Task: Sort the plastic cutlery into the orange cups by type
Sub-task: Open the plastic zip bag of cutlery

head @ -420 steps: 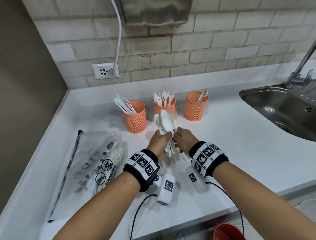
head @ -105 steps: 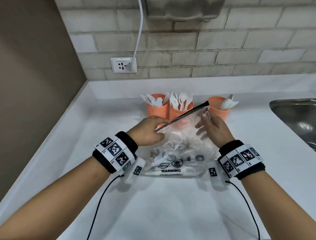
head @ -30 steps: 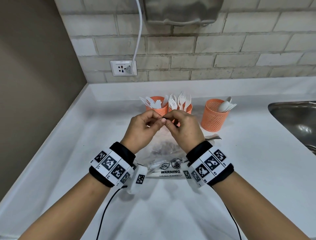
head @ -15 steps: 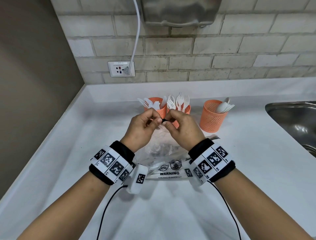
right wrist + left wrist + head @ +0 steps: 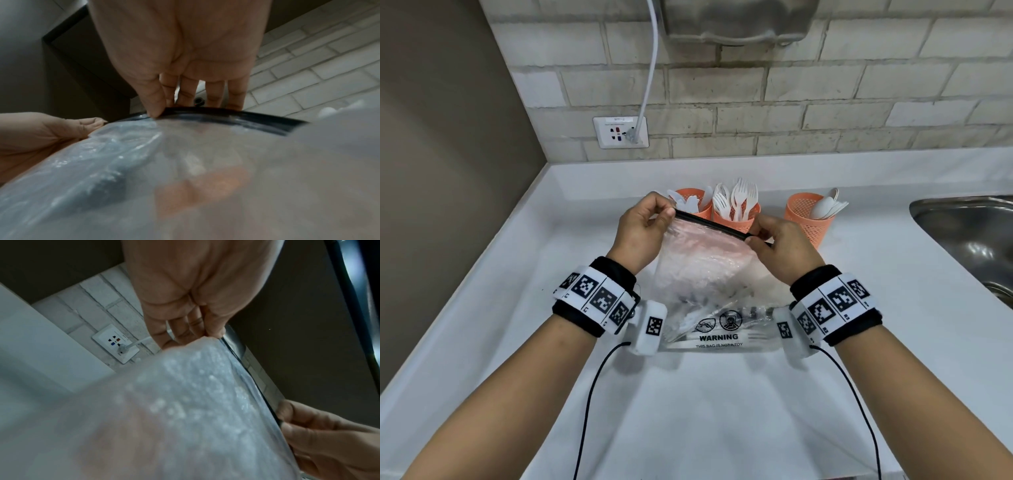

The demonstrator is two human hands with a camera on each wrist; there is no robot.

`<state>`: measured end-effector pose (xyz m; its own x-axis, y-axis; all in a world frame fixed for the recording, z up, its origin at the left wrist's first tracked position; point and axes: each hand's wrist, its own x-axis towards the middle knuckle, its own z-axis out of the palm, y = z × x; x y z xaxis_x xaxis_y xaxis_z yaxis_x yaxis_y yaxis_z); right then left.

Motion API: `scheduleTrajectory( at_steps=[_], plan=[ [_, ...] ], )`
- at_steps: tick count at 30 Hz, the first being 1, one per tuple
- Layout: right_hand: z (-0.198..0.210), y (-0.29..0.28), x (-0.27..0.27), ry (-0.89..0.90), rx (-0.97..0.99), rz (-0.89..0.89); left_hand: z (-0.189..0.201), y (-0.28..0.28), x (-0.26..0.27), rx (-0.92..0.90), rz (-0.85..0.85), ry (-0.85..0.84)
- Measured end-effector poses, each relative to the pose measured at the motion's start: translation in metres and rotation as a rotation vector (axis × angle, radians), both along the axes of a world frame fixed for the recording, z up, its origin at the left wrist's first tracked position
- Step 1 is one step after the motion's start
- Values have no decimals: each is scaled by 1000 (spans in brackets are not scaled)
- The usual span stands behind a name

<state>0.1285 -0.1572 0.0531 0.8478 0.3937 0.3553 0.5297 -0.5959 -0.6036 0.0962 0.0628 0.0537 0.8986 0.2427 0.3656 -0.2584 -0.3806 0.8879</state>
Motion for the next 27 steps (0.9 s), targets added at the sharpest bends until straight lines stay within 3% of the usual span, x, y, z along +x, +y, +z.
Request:
scheduleTrajectory(
  at_steps=[12,16,18,20,23,27],
  plan=[
    [-7,-47,15,40,-84,-268,-9,38,0,-85,255,60],
    [-8,-60,14,45,-101,-315,-12,37,-2,-84,280,158],
    [-8,-59,11,32,-69,-309,-7,26,-6,55,325,163],
    [-6,-57,7,16,-22,-275,2,13,-11,386,353,49],
    [3,-52,1,-10,85,-216,13,-13,-21,790,147,44],
    [13,-47,-5,-43,212,-123,8,-42,-18,879,-132,214]
  ],
)
